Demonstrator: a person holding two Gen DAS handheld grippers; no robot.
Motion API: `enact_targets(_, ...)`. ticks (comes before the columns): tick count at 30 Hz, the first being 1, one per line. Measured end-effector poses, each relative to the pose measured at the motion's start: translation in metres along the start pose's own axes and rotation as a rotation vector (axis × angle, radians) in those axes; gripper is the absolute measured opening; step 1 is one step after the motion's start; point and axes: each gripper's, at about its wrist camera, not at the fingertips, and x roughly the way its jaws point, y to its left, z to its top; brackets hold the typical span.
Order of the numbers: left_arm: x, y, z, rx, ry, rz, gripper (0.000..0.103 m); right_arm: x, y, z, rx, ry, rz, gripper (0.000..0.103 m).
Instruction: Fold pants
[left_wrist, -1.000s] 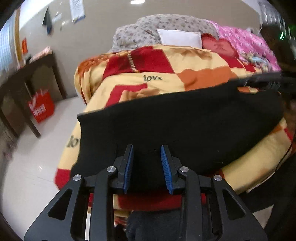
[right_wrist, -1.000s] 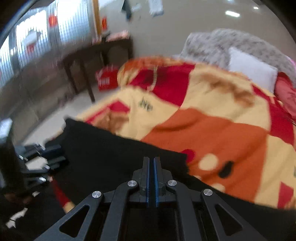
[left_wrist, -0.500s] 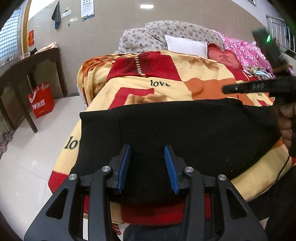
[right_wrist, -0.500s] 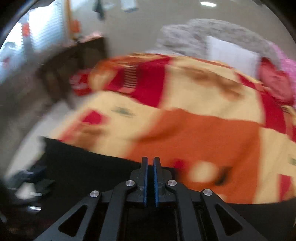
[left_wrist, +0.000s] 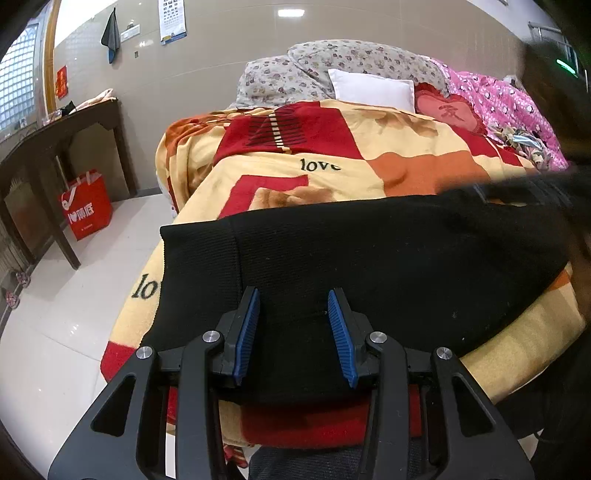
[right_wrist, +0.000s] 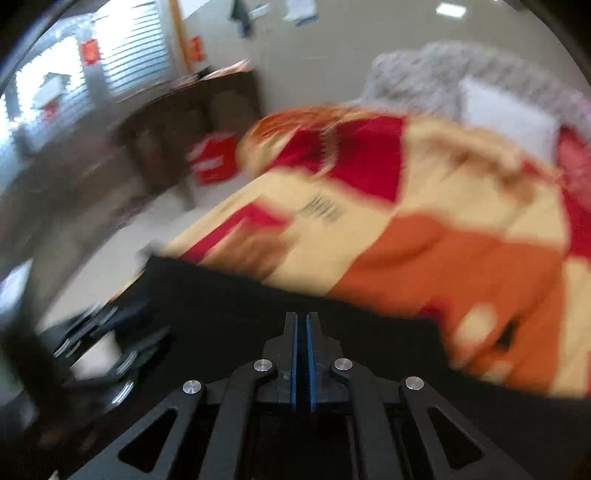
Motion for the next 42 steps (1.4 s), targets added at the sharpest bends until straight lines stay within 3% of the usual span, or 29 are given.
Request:
enact_targets(2, 0.0, -0.001, 0.0, 0.009, 0.001, 0.006, 0.038, 0.002, 0.001, -0.025, -0.03, 0.05, -0.019, 0.003)
enact_targets(5, 0.001, -0.002, 0.001, 0.005, 0.002, 0.007, 0.038, -0.02, -0.031, -0.051, 0.02, -0.004, -0.012, 0.002)
enact_targets(9, 0.0, -0.003, 0.001, -0.001, 0.002, 0.012, 0.039, -0.072, -0.113, -0.083, 0.235, -0.056, -0.071, 0.0)
enact_targets(10, 0.0, -0.003, 0.001, -0.004, 0.001, 0.012, 0.039, -0.085, -0.136, -0.095, 0.29, -0.05, -0.159, 0.0)
enact_targets(12, 0.0, -0.003, 0.001, -0.006, 0.0, 0.013, 0.039, -0.121, -0.184, -0.121, 0.428, -0.104, -0.16, 0.0)
enact_targets(14, 0.0, -0.003, 0.0, -0.006, -0.001, 0.011, 0.039, -0.15, -0.218, -0.145, 0.534, -0.107, -0.285, 0.0)
enact_targets(17, 0.0, -0.003, 0.0, -0.004, -0.002, 0.015, 0.039, -0.189, -0.26, -0.182, 0.678, -0.173, -0.283, 0.0)
enact_targets(19, 0.0, -0.003, 0.001, -0.005, -0.001, 0.017, 0.039, -0.201, -0.272, -0.194, 0.734, -0.202, -0.22, 0.0)
enact_targets(22, -0.002, -0.004, 0.004, 0.003, 0.014, 0.028, 0.039, -0.215, -0.255, -0.174, 0.657, -0.234, -0.322, 0.002)
enact_targets(25, -0.011, -0.012, 0.029, 0.025, -0.02, 0.007, 0.039, -0.209, -0.246, -0.14, 0.602, -0.296, -0.287, 0.002)
enact_targets(27, -0.013, -0.019, 0.049, 0.047, -0.058, 0.016, 0.039, -0.196, -0.242, -0.118, 0.543, -0.274, -0.322, 0.002)
enact_targets(29, 0.003, -0.019, 0.066, 0.03, -0.031, 0.022, 0.039, -0.172, -0.249, -0.1, 0.511, -0.234, -0.367, 0.002)
enact_targets(32, 0.046, -0.009, 0.07, -0.103, 0.159, -0.008, 0.039, -0.135, -0.276, -0.107, 0.571, -0.055, -0.488, 0.002)
enact_targets(33, 0.055, -0.007, 0.068, -0.127, 0.197, -0.022, 0.039, -0.132, -0.277, -0.111, 0.562, -0.059, -0.493, 0.002)
enact_targets(38, 0.057, -0.013, 0.064, -0.102, 0.172, 0.006, 0.044, -0.118, -0.254, -0.111, 0.391, -0.06, -0.63, 0.003)
enact_targets(42, 0.056, -0.007, 0.067, -0.156, 0.186, -0.014, 0.044, -0.117, -0.254, -0.105, 0.379, -0.052, -0.645, 0.003)
